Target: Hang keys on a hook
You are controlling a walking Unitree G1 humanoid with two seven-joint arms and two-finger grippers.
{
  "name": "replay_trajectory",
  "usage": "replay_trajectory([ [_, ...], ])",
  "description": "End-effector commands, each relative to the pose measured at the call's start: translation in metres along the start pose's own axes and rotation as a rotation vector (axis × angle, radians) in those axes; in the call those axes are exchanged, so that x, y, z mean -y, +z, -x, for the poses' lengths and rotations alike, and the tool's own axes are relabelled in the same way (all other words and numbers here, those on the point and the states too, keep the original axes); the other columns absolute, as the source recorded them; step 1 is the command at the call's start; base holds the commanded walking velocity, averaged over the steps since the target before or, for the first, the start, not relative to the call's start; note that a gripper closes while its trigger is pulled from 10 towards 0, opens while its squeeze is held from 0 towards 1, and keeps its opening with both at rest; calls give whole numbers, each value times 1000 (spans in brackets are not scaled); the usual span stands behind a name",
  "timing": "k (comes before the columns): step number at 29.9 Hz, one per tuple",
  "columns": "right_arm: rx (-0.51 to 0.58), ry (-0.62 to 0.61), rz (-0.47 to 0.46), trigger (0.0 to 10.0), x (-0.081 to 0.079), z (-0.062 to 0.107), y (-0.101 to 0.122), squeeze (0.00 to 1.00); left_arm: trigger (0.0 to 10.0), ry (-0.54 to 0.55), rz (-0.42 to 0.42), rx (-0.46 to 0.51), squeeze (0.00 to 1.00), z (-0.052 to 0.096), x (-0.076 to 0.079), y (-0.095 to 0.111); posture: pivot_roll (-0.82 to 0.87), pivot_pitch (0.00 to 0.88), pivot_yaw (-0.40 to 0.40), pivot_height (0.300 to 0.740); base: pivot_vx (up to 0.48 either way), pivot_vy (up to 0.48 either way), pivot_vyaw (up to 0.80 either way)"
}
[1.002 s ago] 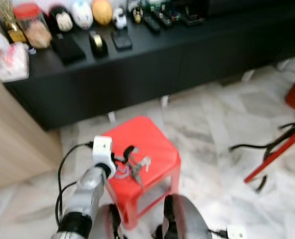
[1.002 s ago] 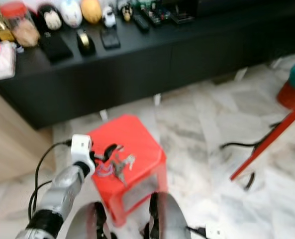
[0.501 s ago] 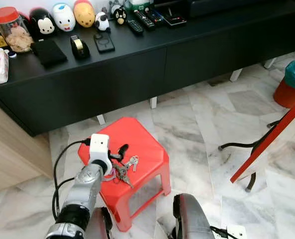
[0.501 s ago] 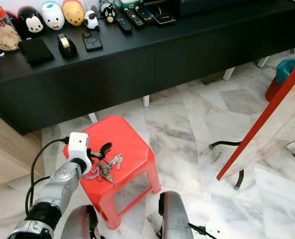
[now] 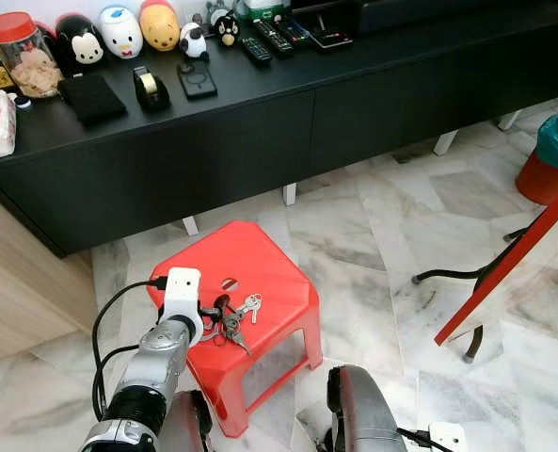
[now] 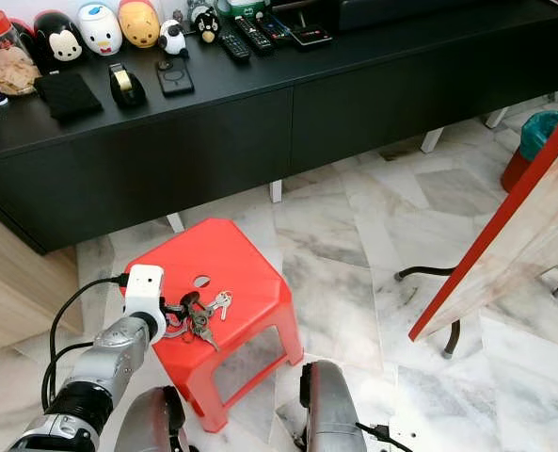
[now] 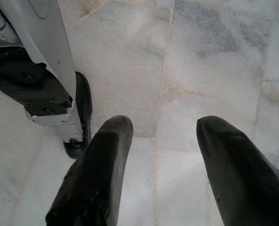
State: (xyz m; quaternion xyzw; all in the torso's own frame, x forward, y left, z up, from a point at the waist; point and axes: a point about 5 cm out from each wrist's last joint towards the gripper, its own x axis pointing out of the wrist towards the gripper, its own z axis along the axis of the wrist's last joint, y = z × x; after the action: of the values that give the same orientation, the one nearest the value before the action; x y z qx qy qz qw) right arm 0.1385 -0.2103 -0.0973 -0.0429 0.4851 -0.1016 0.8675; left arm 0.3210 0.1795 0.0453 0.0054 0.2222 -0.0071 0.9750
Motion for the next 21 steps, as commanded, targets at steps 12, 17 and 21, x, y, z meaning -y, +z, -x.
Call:
replay_trajectory([
  [12,-19,25,30,10000,-9,2,-8,0,10000,72,205,-91,0,20,-22,-4,-148,186,-16,593,0,0,0],
  [17,-23,27,31,10000,-8,2,-8,0,10000,10,199,-87,0,25,-17,0,-145,185,-15,593,0,0,0],
  [21,-23,29,30,10000,-9,2,-7,0,10000,-38,179,-94,0,28,-11,2,-147,184,-13,593,0,0,0],
])
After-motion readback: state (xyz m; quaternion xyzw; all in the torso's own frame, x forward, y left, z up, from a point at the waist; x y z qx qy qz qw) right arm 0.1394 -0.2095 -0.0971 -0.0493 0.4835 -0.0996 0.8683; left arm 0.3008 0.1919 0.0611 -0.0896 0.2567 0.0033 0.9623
